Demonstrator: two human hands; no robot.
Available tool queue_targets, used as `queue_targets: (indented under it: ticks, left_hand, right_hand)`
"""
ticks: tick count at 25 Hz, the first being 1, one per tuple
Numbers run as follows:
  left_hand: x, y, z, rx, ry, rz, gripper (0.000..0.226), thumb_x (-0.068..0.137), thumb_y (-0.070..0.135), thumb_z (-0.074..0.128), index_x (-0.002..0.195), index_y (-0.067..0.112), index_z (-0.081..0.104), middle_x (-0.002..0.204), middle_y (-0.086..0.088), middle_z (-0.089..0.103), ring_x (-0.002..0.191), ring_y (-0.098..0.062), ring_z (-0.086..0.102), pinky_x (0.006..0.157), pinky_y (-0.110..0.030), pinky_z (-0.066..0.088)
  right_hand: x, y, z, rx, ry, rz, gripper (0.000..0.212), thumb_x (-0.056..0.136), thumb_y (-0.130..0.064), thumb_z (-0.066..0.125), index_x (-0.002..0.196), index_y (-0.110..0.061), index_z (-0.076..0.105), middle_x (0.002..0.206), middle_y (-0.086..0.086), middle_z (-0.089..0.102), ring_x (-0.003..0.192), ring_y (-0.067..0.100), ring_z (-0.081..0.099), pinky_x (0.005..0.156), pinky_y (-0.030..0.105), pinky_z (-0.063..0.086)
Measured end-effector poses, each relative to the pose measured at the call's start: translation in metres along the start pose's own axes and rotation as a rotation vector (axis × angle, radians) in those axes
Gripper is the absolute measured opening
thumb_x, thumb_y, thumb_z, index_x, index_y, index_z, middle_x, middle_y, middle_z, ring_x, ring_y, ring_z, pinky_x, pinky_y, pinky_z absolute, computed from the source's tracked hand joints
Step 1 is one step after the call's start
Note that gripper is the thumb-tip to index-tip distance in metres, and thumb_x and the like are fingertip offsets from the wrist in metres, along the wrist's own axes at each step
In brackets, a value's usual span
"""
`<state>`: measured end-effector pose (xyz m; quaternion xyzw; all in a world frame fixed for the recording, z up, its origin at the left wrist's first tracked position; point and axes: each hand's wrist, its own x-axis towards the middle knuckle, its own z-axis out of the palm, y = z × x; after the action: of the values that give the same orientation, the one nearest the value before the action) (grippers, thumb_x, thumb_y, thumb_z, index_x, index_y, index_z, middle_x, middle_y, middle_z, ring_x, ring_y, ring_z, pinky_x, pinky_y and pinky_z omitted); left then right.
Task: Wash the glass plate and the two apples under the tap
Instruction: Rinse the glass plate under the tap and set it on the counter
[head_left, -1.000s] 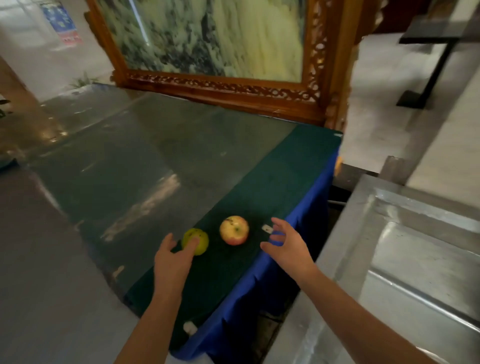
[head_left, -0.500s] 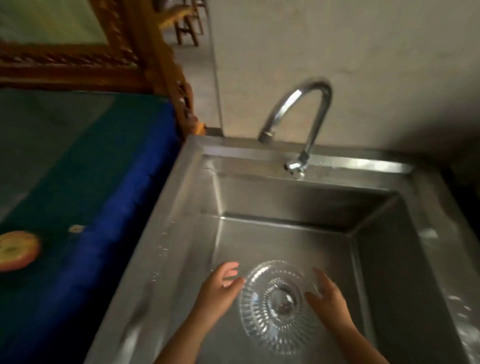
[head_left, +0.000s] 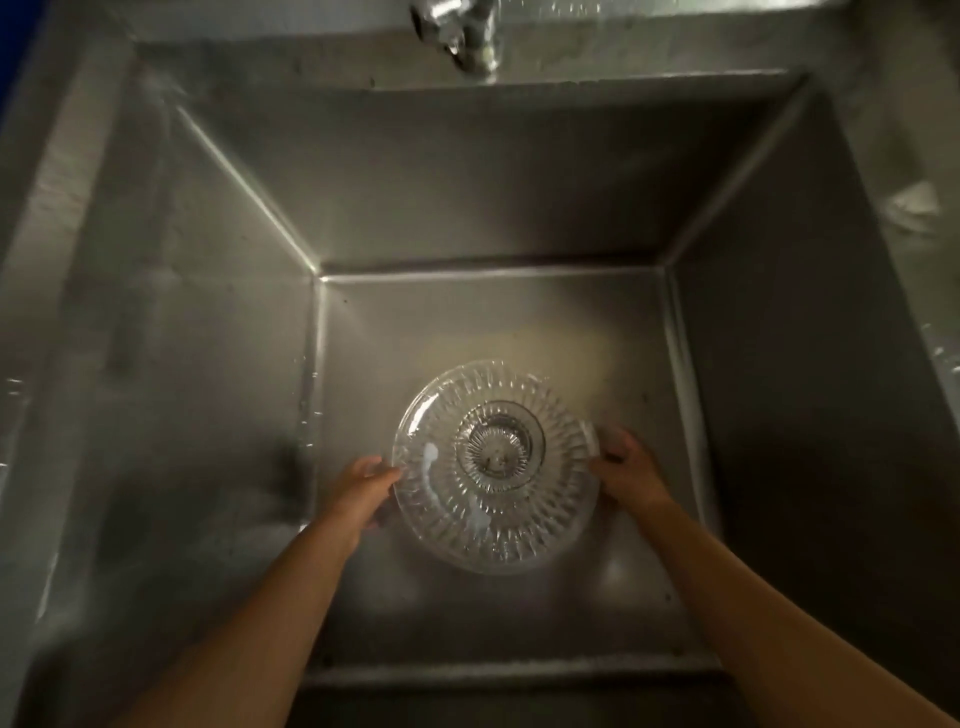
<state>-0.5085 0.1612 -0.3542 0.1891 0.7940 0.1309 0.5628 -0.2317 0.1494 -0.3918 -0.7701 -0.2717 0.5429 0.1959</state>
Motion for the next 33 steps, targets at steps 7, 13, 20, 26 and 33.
queue_targets:
  ticks: [7,13,20,26,33]
  left_hand:
    - [-0.003,-0.01,0.015,-0.185,-0.076,0.016,0.029,0.088,-0.001,0.047,0.097,0.026,0.054,0.083,0.0,0.058,0.072,-0.014,0.056,0.069,-0.032,0.049]
    - [-0.045,0.028,-0.032,-0.245,-0.139,0.171,0.046,0.083,-0.007,0.053,0.112,0.03,0.052,0.101,-0.002,0.067,0.086,-0.02,0.067,0.074,-0.037,0.054]
    - [-0.112,0.072,-0.095,-0.493,-0.268,0.349,0.046,0.081,-0.004,0.057,0.109,0.032,0.053,0.104,-0.011,0.068,0.089,-0.03,0.071,0.063,-0.04,0.058]
    - [-0.136,0.071,-0.113,-0.59,-0.242,0.412,0.043,0.083,-0.004,0.053,0.114,0.026,0.051,0.106,-0.012,0.068,0.083,-0.03,0.072,0.061,-0.04,0.059]
    - [-0.132,0.071,-0.118,-0.607,-0.216,0.429,0.043,0.084,-0.002,0.054,0.104,0.036,0.053,0.112,-0.011,0.065,0.091,-0.033,0.068,0.06,-0.042,0.058]
  right_hand:
    - [-0.004,-0.01,-0.001,0.157,-0.04,0.046,0.036,0.071,-0.001,0.07,0.09,-0.031,0.07,0.077,-0.002,0.067,0.071,0.015,0.061,0.067,0.035,0.053]
    - [-0.038,-0.084,-0.034,0.263,-0.143,-0.073,0.047,0.077,0.016,0.057,0.107,-0.019,0.062,0.08,0.004,0.065,0.058,0.011,0.063,0.043,0.02,0.053]
    - [-0.105,-0.197,-0.06,0.283,-0.293,-0.264,0.039,0.083,0.007,0.056,0.118,-0.008,0.061,0.103,0.013,0.067,0.08,0.019,0.066,0.066,0.025,0.057]
    - [-0.138,-0.302,-0.045,0.775,-0.404,-0.222,0.054,0.097,-0.023,0.036,0.146,-0.004,0.022,0.152,0.016,0.03,0.138,0.028,0.034,0.116,0.039,0.027]
    - [-0.142,-0.362,-0.015,0.984,-0.491,0.0,0.062,0.095,-0.02,0.037,0.146,0.005,0.012,0.154,0.023,0.02,0.143,0.031,0.024,0.12,0.038,0.019]
